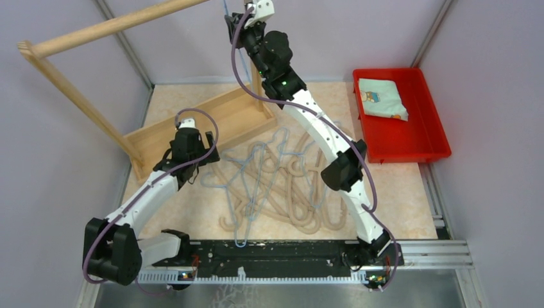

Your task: Organize the hangers

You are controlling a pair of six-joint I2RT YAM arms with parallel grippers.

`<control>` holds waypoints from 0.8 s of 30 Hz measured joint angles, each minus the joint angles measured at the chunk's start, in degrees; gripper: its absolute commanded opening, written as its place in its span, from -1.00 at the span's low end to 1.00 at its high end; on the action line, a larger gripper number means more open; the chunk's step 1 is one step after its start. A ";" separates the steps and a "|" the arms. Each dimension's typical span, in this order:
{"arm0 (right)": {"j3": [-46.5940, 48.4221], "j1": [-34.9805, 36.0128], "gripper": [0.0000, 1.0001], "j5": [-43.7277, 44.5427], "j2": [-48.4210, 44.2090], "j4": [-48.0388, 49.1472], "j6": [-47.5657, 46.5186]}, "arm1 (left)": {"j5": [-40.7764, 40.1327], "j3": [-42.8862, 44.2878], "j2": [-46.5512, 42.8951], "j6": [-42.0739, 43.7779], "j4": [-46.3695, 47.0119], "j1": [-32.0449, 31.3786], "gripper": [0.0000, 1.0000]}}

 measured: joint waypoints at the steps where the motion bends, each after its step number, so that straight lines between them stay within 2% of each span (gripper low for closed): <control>1: 0.28 -0.11 -0.26 -0.02 0.11 0.00 0.22 | -0.02 0.00 0.04 0.00 0.00 0.02 0.99; 5: 1.03 -0.55 0.24 0.00 0.20 0.31 0.70 | -0.07 0.00 0.04 -0.02 -0.04 0.09 0.99; 9: 0.85 -1.11 0.61 0.00 0.20 0.17 1.03 | -0.07 -0.02 0.09 -0.22 -0.04 0.11 0.99; 17: -8.66 -1.70 0.85 -0.55 -5.75 -3.61 0.24 | 0.07 0.00 3.61 -1.33 1.68 0.11 0.99; 24: -28.61 -2.14 0.87 -0.98 -22.27 -4.13 -0.79 | -0.02 0.00 6.43 -1.57 3.78 0.11 0.99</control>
